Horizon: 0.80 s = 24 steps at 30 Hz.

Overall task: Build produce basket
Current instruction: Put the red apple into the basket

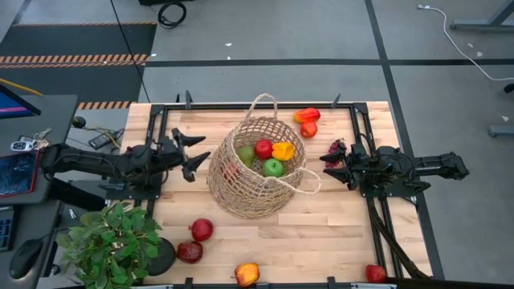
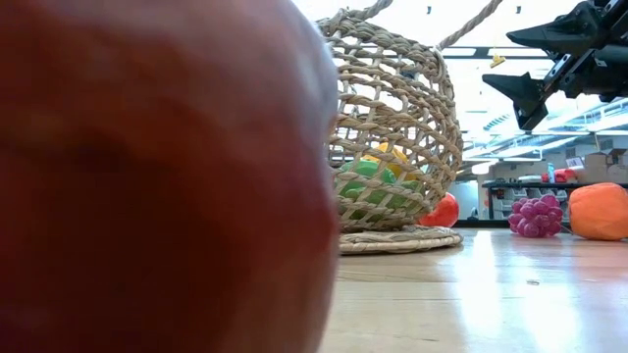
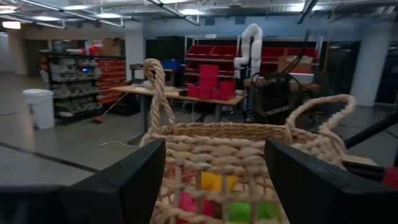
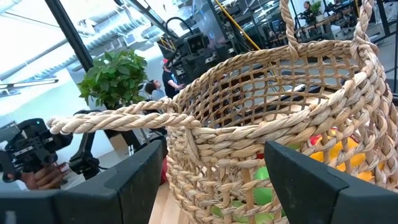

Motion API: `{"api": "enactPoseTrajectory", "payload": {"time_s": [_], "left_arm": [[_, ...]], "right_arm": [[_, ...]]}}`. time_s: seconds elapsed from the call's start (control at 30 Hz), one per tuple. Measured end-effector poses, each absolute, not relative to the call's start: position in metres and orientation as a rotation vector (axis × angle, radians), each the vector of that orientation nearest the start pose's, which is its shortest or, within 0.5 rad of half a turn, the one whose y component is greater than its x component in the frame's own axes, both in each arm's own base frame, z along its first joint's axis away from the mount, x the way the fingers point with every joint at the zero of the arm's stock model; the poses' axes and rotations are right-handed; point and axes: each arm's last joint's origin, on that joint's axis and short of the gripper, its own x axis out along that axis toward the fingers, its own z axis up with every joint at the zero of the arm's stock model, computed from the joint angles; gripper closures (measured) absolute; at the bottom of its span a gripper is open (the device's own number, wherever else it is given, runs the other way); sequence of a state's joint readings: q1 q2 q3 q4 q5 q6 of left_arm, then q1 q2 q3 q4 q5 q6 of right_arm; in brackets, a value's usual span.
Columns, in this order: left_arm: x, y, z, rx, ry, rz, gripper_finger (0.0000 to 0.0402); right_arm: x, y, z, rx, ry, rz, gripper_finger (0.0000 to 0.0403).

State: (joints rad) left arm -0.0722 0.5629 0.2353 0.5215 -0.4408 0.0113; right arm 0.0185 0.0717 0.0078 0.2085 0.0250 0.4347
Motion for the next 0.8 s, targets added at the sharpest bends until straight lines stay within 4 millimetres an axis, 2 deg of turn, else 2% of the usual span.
{"api": "enactPoseTrajectory", "payload": {"time_s": [0.17,0.37,0.8], "left_arm": [[0.132,0.000,0.231,-0.049,-0.203,0.352,0.0134],[0.124,-0.002,0.217,-0.092,-0.213,0.330,0.0152],[0.122,-0.002,0.176,-0.171,-0.106,0.315,0.0186]], "right_arm": [[0.101,0.001,0.181,0.443,-0.144,0.025,0.0118],[0.100,0.001,0.183,0.583,-0.169,0.043,0.0118],[0.100,0.001,0.185,0.596,-0.189,0.051,0.0118]]}}
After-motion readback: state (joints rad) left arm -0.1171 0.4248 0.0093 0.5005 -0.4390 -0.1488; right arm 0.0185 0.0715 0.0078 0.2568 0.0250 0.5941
